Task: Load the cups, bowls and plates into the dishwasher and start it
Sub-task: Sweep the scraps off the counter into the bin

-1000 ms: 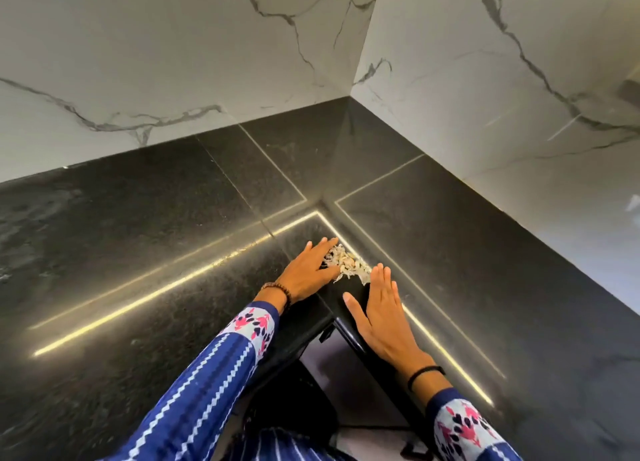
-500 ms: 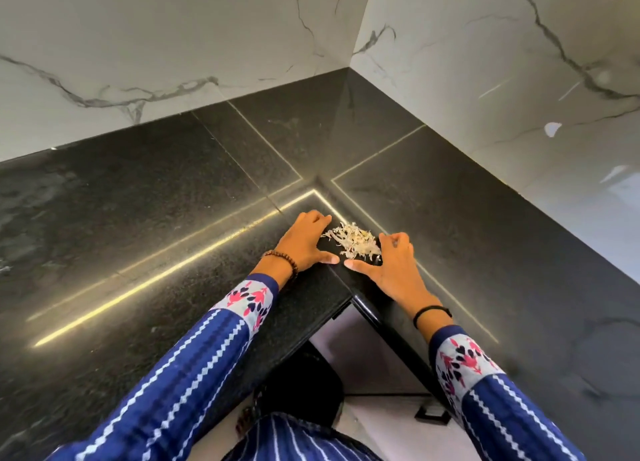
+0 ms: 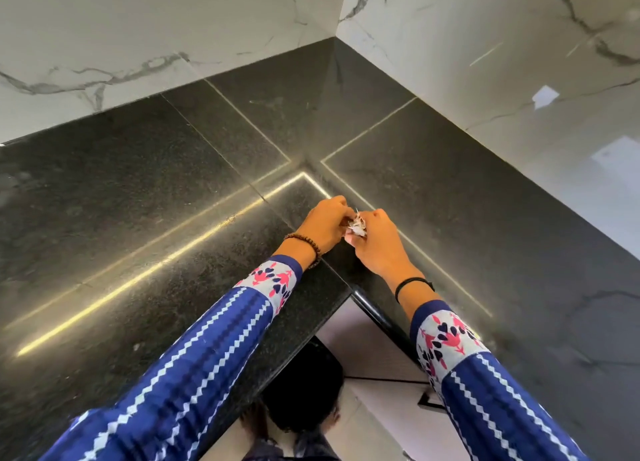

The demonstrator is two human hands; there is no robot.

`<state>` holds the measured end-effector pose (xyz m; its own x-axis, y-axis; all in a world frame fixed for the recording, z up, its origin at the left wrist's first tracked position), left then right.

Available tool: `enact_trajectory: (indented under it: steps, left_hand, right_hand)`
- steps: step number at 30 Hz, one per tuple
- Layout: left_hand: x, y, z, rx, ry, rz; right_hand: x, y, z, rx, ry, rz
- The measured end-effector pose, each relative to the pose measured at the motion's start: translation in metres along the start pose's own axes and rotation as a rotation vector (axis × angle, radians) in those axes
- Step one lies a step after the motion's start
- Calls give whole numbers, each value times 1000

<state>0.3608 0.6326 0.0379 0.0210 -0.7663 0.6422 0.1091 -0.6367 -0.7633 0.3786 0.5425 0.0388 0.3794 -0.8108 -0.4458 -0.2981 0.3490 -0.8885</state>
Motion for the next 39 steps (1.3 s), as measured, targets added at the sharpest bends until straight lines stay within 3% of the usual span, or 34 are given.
enact_trajectory:
  steps: [6, 12, 23, 31, 39]
  left_hand:
    - [0, -6, -6, 124, -99, -41]
    - [12, -10, -21, 163, -178, -49]
    - [89, -22, -91, 217, -94, -16]
    - [83, 39, -181, 197, -179, 0]
    - [25, 125, -248, 104, -290, -13]
  right_hand:
    - [3, -11, -4, 105, 107, 45]
    - [32, -15, -26, 123, 325, 523]
    - [39, -41, -105, 121, 208, 717]
    - [66, 15, -198, 62, 225, 703]
    - [107, 128, -240, -117, 279, 683]
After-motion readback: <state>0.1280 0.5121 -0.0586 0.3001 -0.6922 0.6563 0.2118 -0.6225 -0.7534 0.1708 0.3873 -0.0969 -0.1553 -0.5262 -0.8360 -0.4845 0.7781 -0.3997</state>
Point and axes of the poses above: each hand's wrist, its own z-axis towards the middle knuckle, its own y-axis out of the palm, x = y × z, the point moved 10 cm from there along z, towards the middle knuckle, and after that the axes turned 3 degrees about x, right-handed, at the moved point
